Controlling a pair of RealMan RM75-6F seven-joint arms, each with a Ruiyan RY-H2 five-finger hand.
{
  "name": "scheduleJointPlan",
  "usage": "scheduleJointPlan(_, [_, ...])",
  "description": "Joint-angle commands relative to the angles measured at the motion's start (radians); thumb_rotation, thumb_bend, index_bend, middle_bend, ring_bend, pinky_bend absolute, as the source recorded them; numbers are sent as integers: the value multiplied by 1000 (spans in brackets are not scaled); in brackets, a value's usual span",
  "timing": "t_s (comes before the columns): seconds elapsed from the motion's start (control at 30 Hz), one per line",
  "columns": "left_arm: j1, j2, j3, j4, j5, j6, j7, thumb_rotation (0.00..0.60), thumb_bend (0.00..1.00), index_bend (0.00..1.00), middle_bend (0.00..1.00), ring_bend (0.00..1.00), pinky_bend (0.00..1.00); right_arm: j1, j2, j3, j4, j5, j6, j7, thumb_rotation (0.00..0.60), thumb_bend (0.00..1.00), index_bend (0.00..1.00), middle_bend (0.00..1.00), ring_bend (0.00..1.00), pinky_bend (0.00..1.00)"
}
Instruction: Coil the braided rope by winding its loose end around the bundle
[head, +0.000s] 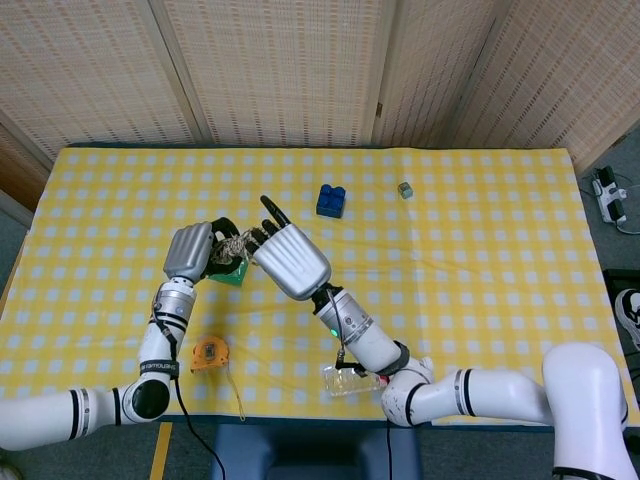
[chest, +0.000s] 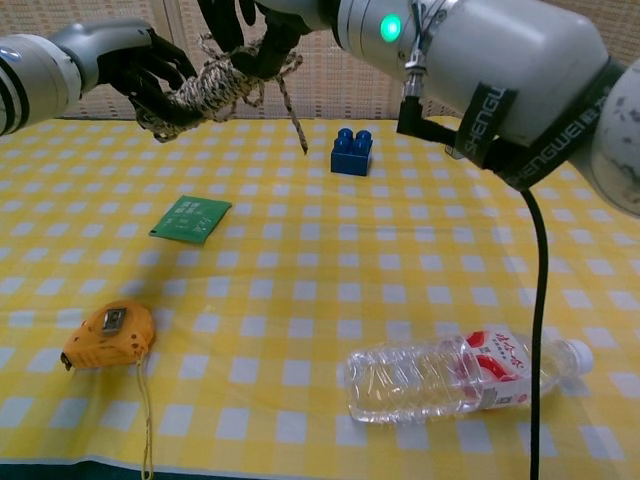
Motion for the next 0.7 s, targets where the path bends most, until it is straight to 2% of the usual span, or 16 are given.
scheduleJointPlan(0.03, [10, 10, 10, -8, 35, -29, -27, 600, 626, 693, 746, 695, 580, 8, 19, 17, -14, 33, -10, 21, 600, 496, 625, 479, 374, 88])
scheduleJointPlan(0.5, [44, 39, 28, -17, 205, -109, -166, 600, 626, 700, 746, 694, 580, 14, 72, 16, 7, 109, -5, 98, 600, 496, 625, 480, 374, 88])
scheduleJointPlan(0.7, [58, 59, 19, -30, 240, -152, -248, 600, 626, 701, 746, 694, 580, 5, 79, 13, 19, 119, 7, 155, 600, 496, 625, 480, 373, 88])
